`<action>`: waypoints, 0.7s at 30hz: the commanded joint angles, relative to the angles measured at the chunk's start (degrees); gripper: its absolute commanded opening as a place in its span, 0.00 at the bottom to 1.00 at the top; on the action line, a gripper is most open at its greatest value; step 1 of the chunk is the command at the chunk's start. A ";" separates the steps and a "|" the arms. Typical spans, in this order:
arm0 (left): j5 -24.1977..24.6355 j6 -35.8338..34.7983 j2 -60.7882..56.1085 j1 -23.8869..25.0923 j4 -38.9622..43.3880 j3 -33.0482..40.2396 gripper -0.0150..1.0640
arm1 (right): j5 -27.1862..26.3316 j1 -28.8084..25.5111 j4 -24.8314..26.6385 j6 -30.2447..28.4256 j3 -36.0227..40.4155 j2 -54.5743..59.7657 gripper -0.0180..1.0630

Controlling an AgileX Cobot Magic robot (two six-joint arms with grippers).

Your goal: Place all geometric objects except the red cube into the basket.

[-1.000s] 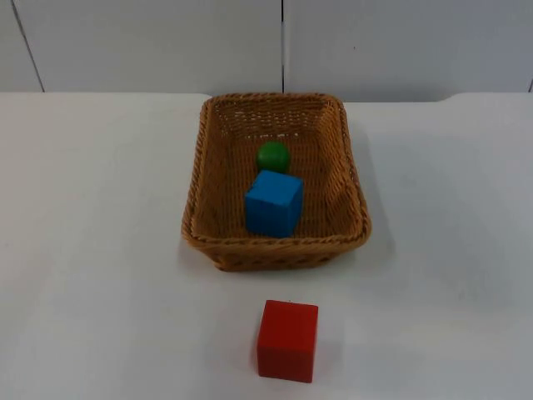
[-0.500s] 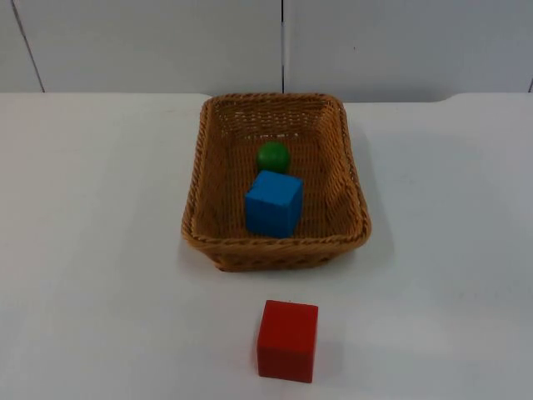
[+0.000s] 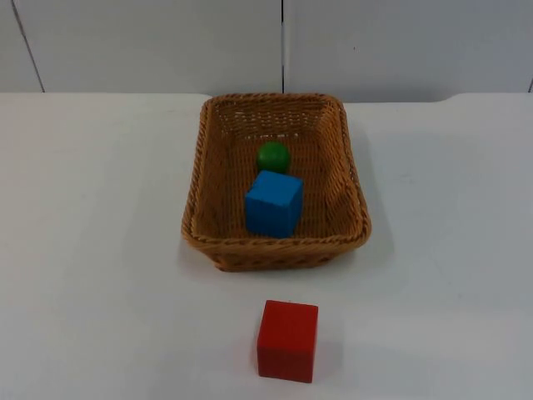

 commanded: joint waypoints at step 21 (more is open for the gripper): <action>0.07 -5.37 -0.23 0.13 4.28 4.86 0.99 | 8.13 -0.16 0.38 -0.16 5.37 -9.67 0.78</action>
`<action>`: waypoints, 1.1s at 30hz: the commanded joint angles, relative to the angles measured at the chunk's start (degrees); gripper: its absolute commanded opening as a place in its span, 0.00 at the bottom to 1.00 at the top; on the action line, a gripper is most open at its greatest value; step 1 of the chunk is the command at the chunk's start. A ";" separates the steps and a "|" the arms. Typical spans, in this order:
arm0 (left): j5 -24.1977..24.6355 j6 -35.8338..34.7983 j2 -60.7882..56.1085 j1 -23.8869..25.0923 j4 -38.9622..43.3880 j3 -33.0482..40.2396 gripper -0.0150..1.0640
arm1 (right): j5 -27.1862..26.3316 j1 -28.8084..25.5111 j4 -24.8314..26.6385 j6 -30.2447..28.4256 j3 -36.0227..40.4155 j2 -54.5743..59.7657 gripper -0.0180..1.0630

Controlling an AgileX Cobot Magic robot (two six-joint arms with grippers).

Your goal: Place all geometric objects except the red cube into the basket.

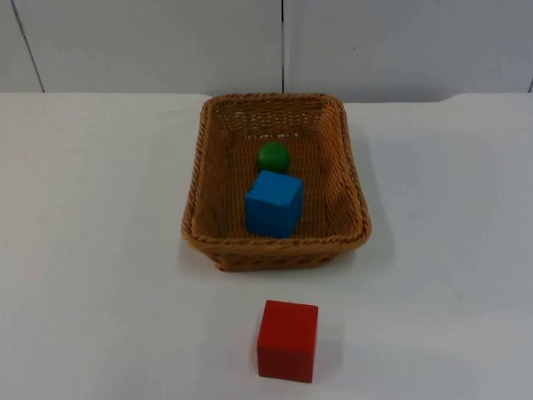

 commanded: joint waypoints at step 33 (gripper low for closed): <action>-0.61 -1.25 -0.23 0.13 0.96 0.32 0.99 | 1.30 -0.16 0.50 -0.28 0.80 -0.21 0.99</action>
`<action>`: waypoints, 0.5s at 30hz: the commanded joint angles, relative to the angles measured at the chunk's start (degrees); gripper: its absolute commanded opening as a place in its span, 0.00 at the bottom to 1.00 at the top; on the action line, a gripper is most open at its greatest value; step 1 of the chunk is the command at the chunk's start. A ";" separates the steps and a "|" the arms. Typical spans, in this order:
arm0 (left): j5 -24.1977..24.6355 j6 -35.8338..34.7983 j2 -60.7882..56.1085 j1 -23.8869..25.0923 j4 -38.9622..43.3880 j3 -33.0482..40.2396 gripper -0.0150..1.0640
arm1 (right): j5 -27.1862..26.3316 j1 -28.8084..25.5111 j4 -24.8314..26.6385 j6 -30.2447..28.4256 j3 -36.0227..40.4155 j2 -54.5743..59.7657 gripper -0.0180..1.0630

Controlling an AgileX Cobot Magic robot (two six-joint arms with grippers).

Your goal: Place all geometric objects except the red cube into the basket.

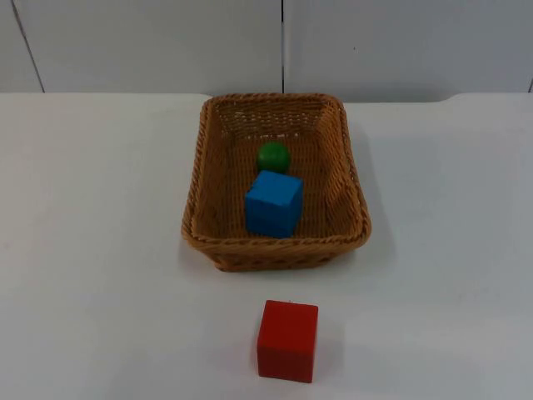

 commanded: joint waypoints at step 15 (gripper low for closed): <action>-0.61 -0.41 -0.23 0.13 0.43 0.32 0.99 | -0.24 -23.99 0.67 0.10 0.12 -0.21 0.99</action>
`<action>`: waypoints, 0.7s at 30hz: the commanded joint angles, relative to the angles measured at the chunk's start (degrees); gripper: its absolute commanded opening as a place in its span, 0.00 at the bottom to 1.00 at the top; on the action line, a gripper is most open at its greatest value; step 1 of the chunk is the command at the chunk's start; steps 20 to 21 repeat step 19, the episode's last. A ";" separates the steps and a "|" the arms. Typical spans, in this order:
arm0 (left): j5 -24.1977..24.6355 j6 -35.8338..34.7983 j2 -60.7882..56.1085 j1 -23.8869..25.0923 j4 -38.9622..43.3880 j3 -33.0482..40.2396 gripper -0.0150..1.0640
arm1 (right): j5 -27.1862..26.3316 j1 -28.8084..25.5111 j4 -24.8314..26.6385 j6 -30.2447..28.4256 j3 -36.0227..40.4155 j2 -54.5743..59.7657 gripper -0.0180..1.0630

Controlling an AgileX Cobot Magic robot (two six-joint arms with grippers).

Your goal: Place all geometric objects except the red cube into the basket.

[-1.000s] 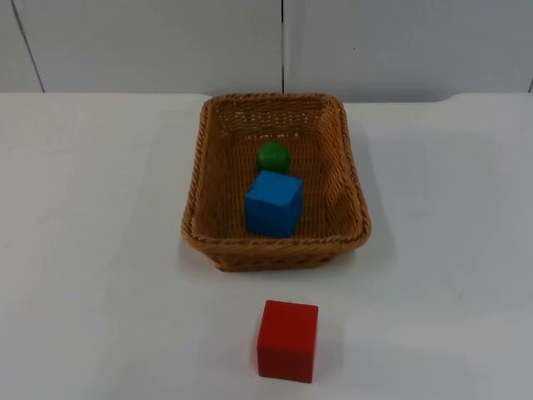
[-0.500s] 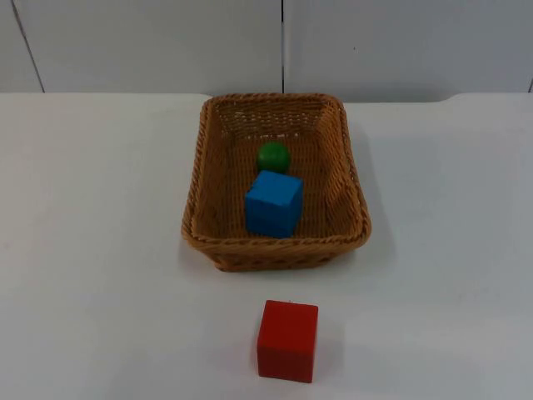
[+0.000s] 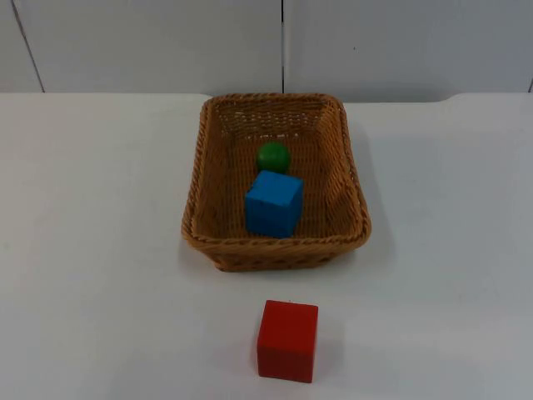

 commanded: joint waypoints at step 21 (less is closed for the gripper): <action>-0.61 -0.41 -0.23 2.30 0.45 0.32 0.99 | -0.24 -13.08 0.42 -0.02 0.12 -0.21 0.99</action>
